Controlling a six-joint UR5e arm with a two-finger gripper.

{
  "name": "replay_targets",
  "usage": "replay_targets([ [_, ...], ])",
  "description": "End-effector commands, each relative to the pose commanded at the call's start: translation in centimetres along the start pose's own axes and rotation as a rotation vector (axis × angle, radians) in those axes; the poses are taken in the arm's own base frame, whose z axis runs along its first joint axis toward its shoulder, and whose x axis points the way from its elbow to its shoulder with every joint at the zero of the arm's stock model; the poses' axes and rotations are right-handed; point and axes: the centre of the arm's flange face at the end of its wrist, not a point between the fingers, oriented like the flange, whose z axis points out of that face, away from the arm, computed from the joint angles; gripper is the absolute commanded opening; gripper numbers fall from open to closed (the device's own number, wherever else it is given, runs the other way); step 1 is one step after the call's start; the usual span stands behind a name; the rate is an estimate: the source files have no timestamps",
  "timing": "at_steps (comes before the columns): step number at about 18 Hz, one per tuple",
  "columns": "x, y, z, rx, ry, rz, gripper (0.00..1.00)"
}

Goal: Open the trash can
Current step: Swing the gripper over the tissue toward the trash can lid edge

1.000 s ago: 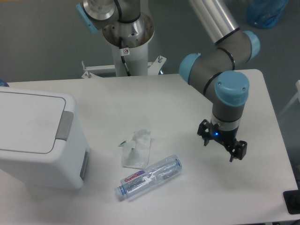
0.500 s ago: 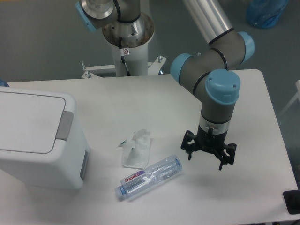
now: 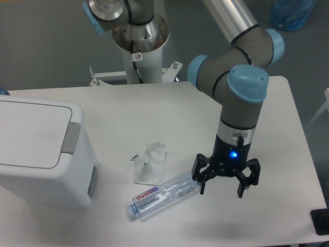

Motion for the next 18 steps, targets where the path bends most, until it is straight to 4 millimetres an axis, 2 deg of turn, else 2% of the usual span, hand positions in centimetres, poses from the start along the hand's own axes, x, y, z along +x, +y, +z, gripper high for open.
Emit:
replay_targets([
  [4,4.6,-0.9,-2.4,0.040,0.051,0.042,1.00],
  [7,7.8,-0.4,-3.3,0.039,0.075,0.051,1.00],
  [10,12.1,1.0,-4.9,0.039,0.109,0.085,1.00],
  [12,13.9,2.9,-6.2,0.030,0.119,0.094,1.00],
  [14,15.5,4.7,-6.4,0.014,0.136,0.106,1.00],
  [15,15.6,5.1,-6.3,0.008,0.138,0.102,1.00],
  [18,17.7,5.3,-5.8,-0.002,0.158,0.118,1.00],
])
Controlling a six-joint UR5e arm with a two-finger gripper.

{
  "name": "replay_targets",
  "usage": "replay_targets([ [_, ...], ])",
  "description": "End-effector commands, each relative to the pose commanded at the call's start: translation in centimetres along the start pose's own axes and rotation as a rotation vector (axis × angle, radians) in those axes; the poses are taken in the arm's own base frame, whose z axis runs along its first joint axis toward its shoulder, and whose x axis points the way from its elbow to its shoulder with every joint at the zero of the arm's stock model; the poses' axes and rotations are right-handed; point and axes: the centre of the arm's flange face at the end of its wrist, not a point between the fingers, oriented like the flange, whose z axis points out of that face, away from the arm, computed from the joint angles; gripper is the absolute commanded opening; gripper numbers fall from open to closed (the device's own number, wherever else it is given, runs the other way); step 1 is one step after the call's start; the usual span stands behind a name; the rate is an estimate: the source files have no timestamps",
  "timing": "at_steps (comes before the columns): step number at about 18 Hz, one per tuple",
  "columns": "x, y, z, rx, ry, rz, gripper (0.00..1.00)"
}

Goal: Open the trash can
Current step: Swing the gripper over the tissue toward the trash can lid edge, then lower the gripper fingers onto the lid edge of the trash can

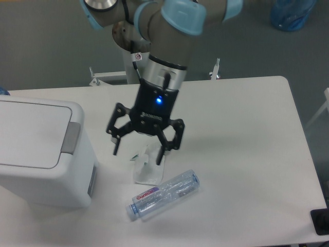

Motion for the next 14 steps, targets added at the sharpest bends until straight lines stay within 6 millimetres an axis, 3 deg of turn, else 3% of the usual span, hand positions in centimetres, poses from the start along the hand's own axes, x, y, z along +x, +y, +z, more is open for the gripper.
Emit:
replay_targets([
  [7,3.0,0.5,2.2,-0.037,0.035,0.035,1.00],
  [14,4.4,2.8,2.9,-0.069,0.051,0.039,1.00],
])
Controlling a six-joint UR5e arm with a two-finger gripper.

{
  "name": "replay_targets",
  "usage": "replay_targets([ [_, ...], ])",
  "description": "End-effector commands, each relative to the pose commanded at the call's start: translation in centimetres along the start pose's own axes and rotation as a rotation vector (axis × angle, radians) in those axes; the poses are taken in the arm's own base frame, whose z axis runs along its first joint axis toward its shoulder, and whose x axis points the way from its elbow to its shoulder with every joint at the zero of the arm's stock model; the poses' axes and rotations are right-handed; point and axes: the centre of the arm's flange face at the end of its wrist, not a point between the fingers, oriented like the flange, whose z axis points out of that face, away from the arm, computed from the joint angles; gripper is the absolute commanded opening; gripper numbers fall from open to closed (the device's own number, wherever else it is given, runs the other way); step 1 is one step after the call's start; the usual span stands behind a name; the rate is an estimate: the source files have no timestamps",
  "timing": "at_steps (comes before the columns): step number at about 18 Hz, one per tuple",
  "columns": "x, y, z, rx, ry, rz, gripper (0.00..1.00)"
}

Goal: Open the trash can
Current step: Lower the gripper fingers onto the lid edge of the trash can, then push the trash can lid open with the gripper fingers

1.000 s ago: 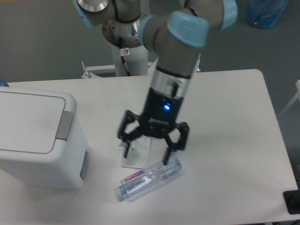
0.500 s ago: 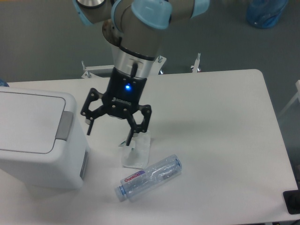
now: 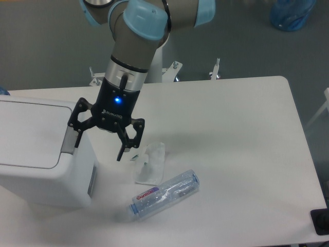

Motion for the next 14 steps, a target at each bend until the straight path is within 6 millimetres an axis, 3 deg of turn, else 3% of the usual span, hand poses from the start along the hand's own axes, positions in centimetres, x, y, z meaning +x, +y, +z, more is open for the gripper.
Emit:
replay_targets([
  [14,0.42,0.53,0.39,-0.012,0.006,-0.003,1.00],
])
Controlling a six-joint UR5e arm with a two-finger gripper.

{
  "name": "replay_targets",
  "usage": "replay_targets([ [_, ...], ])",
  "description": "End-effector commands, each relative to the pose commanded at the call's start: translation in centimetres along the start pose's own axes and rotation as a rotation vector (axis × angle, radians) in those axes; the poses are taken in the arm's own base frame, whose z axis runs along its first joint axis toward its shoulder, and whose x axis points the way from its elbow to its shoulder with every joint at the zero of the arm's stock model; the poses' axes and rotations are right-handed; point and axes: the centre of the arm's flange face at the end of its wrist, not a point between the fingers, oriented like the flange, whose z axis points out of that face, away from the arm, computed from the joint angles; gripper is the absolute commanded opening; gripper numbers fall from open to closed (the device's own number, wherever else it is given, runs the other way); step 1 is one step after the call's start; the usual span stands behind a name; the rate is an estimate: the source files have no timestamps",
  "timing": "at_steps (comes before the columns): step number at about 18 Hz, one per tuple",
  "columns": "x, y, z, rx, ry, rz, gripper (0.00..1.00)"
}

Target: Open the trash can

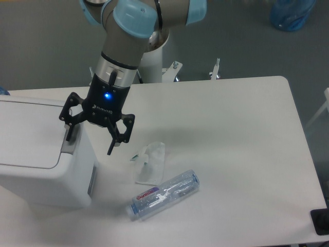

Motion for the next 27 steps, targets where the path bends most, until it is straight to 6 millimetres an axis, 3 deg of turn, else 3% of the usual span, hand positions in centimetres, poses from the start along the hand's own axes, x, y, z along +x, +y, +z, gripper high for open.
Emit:
replay_targets([
  [10,-0.1,-0.3,0.1,0.002,-0.001,0.002,1.00],
  [17,-0.3,-1.9,-1.4,0.039,-0.016,0.024,1.00],
  [22,-4.6,-3.7,-4.0,0.092,-0.073,0.004,1.00],
  [27,-10.0,-4.6,-3.7,0.077,-0.145,0.115,1.00],
])
